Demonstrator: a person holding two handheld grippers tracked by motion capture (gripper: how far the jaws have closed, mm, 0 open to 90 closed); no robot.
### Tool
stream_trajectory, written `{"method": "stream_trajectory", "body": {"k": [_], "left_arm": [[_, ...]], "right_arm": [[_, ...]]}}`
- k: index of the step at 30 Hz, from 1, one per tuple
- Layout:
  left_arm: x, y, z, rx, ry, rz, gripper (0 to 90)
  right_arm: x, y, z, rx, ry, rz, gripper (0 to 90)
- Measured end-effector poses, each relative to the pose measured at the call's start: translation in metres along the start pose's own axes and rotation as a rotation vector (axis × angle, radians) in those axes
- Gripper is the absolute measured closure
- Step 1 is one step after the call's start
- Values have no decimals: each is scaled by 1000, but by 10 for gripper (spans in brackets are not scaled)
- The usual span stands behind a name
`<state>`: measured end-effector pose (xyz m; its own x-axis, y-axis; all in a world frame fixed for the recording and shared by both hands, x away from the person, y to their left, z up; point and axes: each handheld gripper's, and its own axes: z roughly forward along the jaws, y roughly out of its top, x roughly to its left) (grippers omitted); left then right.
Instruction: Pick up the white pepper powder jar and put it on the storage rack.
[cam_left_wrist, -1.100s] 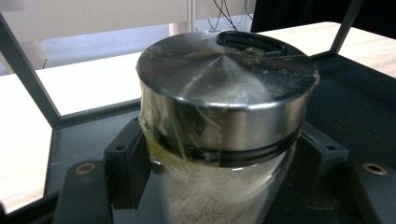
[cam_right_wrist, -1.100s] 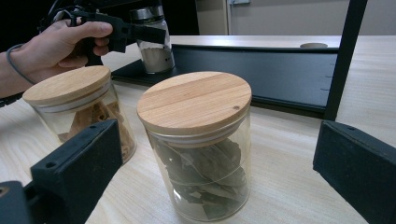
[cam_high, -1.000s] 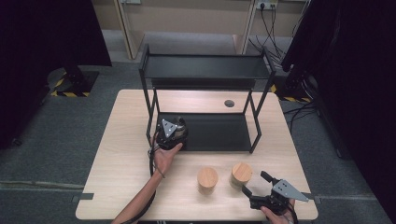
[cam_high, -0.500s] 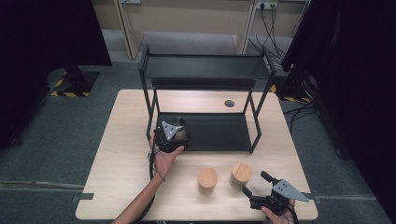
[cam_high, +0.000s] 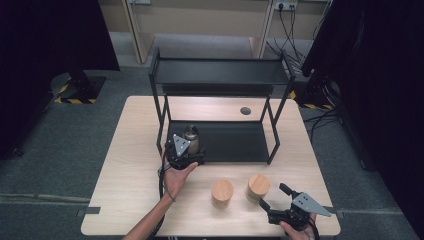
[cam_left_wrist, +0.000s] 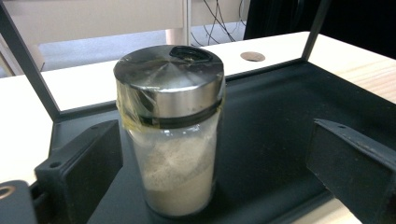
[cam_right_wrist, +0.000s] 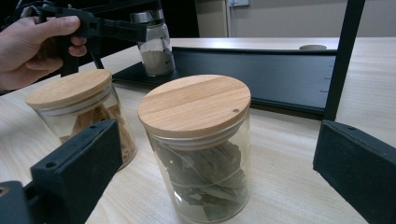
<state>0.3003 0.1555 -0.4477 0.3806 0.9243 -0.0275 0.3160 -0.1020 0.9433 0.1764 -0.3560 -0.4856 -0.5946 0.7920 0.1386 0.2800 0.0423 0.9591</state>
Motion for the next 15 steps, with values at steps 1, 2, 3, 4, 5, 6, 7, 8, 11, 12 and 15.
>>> {"method": "stream_trajectory", "body": {"k": [1,2,3,4,5,6,7,8,11,12,15], "left_arm": [[0,-1,-2,-2,-1,2,31],[0,-1,-4,-5,-3,-3,31],[0,-1,-4,-5,-3,-3,31],[1,-2,-6,-7,-7,-9,30],[1,-3,-10,-9,-17,-13,30],[1,-3,-12,-11,-21,-15,30],[2,-4,-14,-14,-25,-15,30],[1,-5,-16,-15,-27,-12,30],[2,-8,-23,-17,-43,-6,30],[3,-9,-25,-17,-48,-7,30],[4,-12,-32,-22,-57,-13,30]], "right_arm": [[0,0,0,-1,0,-1,16],[0,0,0,-1,0,-1,16],[0,0,0,-1,0,-1,16],[0,0,0,0,0,1,16],[0,0,0,1,0,1,16],[0,0,0,0,0,-1,16],[0,0,0,-1,0,-1,16],[0,0,0,-2,0,-2,16],[0,0,0,-3,-2,0,16],[0,0,-1,-4,-2,-1,16],[0,0,-1,-4,-2,0,15]]}}
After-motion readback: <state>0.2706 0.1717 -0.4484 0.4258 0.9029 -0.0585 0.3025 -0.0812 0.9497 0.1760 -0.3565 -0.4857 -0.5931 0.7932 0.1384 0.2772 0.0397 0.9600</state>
